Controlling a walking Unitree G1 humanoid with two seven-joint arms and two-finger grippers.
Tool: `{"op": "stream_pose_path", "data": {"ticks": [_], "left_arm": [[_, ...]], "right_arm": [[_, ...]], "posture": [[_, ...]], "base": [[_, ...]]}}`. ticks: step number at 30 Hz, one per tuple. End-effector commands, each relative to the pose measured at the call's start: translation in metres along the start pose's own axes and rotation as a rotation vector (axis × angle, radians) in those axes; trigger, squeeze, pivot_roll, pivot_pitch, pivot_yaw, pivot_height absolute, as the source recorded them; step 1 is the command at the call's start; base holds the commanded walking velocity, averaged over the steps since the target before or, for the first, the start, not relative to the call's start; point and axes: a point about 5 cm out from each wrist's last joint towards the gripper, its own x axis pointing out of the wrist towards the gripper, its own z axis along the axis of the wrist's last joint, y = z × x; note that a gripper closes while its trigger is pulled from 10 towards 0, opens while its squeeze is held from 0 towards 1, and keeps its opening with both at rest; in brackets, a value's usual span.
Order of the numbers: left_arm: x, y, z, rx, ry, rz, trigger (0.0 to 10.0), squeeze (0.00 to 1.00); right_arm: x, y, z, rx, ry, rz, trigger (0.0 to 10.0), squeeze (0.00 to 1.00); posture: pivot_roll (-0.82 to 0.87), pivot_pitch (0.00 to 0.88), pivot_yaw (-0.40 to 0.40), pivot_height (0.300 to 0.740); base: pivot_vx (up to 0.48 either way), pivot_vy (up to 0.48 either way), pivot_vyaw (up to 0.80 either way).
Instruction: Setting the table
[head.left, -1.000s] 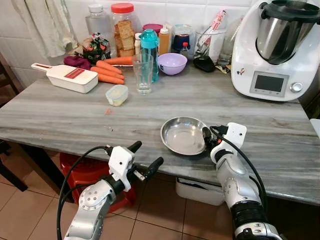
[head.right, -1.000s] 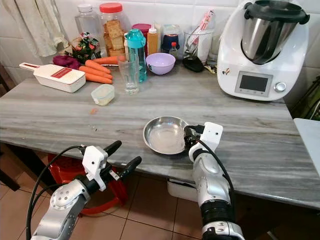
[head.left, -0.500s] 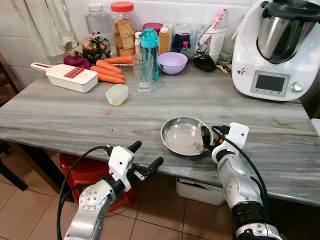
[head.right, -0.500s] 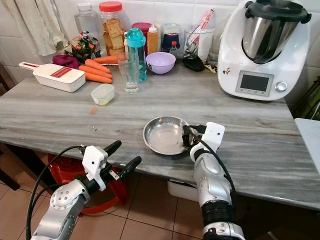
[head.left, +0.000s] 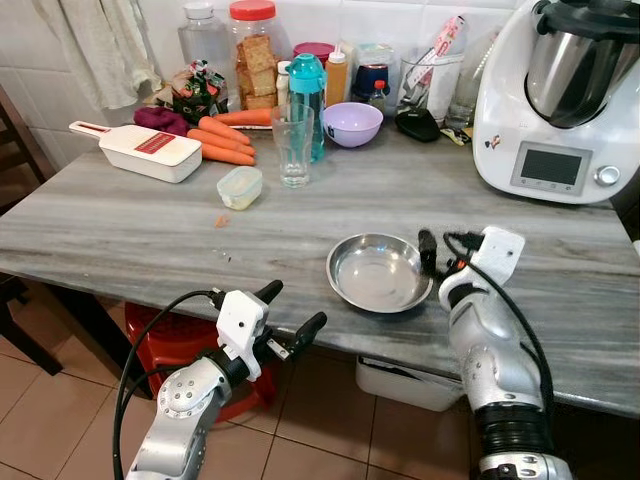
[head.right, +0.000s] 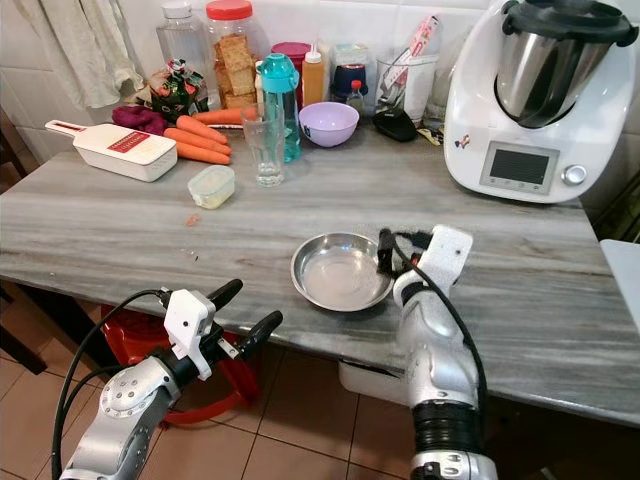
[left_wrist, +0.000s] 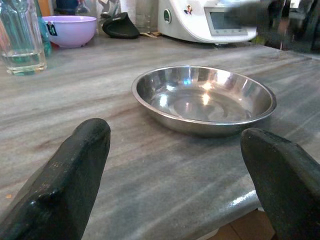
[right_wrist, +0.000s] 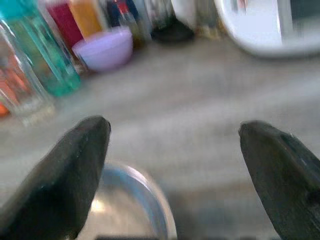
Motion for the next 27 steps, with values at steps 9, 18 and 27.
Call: {"op": "stream_pose_path", "data": {"ticks": [9,18,27], "left_arm": [[-0.015,0.043,0.011,0.036,-0.04,0.383,10.0,0.0],[-0.026,0.038,0.019,0.037,-0.072,0.468,10.0,0.0],[-0.038,0.034,0.02,0.015,-0.062,0.482,10.0,0.0]], "right_arm": [[-0.03,-0.015,0.014,-0.098,-0.047,-0.021,10.0,0.0],[-0.059,-0.035,0.012,-0.156,-0.051,-0.052,10.0,0.0],[-0.069,-0.024,0.008,-0.155,-0.03,-0.04,10.0,0.0]], "posture": [[0.01,0.0,0.019,0.74],[0.01,0.0,0.016,0.74],[0.01,0.0,-0.004,0.74]], "base": [[0.0,0.0,0.0],[0.0,0.0,0.0],[0.0,0.0,0.0]]}}
